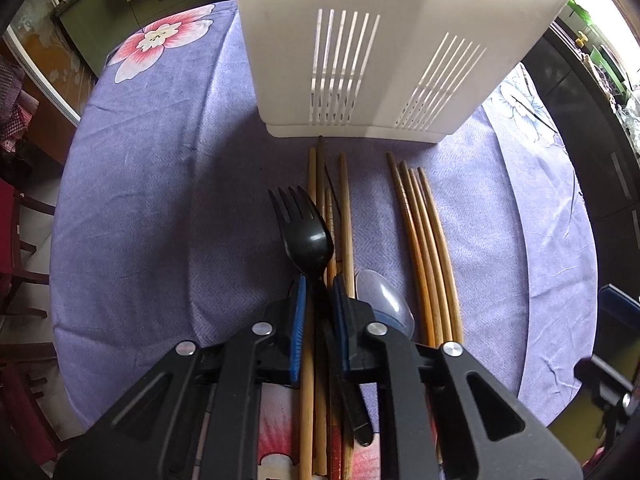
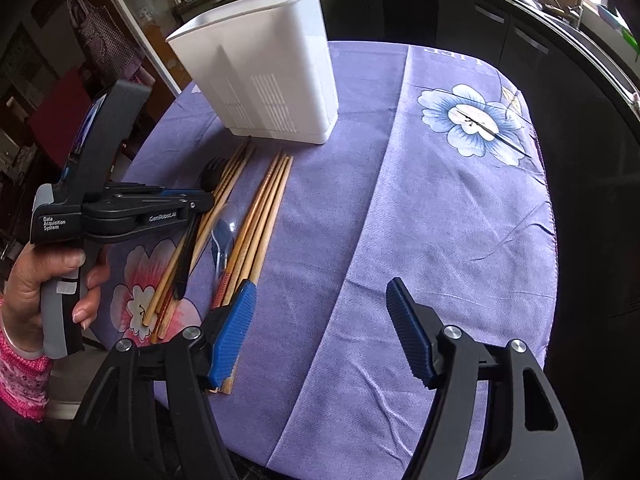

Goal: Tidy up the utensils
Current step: 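Lift the black fork with the left tool while the right tool grasps the clear spoon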

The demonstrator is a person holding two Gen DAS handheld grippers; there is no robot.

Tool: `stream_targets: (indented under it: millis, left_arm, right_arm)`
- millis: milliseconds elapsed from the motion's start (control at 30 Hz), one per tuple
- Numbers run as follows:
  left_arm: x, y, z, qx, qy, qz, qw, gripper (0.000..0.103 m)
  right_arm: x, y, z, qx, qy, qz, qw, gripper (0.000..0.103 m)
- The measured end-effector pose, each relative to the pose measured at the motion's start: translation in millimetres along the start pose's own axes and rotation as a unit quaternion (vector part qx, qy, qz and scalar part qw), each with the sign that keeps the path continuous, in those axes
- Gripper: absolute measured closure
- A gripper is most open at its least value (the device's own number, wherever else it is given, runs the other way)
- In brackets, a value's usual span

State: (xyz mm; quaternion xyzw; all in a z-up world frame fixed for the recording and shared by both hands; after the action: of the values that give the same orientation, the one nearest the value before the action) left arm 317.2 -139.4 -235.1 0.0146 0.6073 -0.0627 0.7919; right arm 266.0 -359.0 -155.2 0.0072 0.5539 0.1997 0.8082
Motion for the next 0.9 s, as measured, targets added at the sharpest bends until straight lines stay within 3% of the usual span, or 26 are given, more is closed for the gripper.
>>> stream_targets:
  millis: [167,333,600,900]
  left_arm:
    - [-3,4,4,0.001,-0.005,-0.001,1.0,0.095]
    - [-11,11,6,0.001,-0.017,0.007,0.9998,0.095]
    - [-25,18,9,0.001,-0.04,0.02,0.999,0.095]
    - [-35,25,9,0.005,-0.052,0.028,0.9983,0.095]
  right_arm:
    - [6,24,2,-0.028,0.011,0.014,0.999,0.044]
    - [21,48,5,-0.052,0.027,0.031,0.998,0.065]
    - [59,83,10,-0.075,0.065,0.054,0.994,0.069]
    - [89,99,16,-0.088,0.091,0.028,0.992,0.069]
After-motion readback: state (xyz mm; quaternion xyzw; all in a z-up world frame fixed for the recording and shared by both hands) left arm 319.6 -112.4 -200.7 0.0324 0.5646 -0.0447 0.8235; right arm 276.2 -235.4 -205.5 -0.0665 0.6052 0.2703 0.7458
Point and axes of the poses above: each gripper's, at about its wrist camera, not at the fingertips, and x roughly the way its jaws point, y to its left, z to its top, the point moved 6 cm from there along x, roughly the way its jaws point
